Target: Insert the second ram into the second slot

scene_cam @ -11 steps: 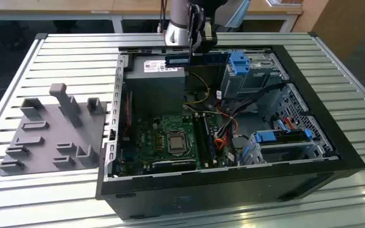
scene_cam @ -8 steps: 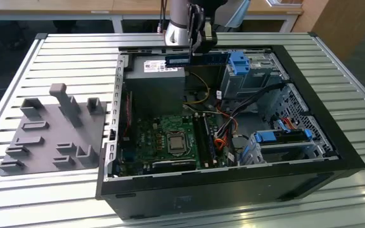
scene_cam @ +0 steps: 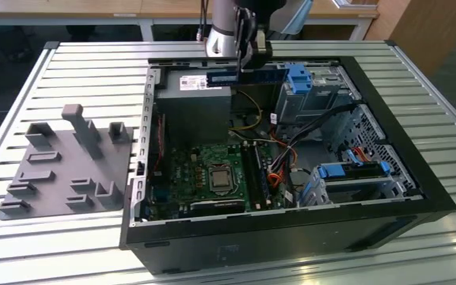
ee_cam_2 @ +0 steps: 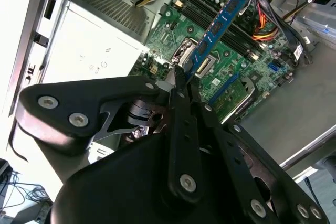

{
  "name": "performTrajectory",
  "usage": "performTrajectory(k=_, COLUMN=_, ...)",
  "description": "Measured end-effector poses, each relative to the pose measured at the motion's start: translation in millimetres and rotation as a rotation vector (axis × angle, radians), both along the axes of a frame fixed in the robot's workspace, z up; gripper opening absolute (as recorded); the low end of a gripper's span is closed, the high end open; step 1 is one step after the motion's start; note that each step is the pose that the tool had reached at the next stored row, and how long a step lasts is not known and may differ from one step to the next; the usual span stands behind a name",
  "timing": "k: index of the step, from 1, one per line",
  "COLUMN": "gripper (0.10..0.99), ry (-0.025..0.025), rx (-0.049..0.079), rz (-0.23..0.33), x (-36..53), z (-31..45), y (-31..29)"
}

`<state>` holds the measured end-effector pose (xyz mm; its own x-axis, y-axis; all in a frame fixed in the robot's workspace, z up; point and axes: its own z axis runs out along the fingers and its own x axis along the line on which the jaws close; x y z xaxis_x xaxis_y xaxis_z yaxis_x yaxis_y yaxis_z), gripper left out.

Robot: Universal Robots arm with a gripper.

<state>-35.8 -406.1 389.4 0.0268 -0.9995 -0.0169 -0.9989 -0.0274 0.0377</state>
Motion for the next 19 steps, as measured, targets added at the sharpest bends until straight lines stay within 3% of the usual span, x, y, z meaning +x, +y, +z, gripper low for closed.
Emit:
performTrajectory(k=14, gripper=0.137, ry=0.0000, rx=-0.001, rz=0.000, x=-0.4, z=0.0, y=-23.6)
performTrajectory(k=19, gripper=0.137, ry=0.0001, rx=-0.004, rz=-0.064, x=-0.4, z=-1.0, y=-24.3)
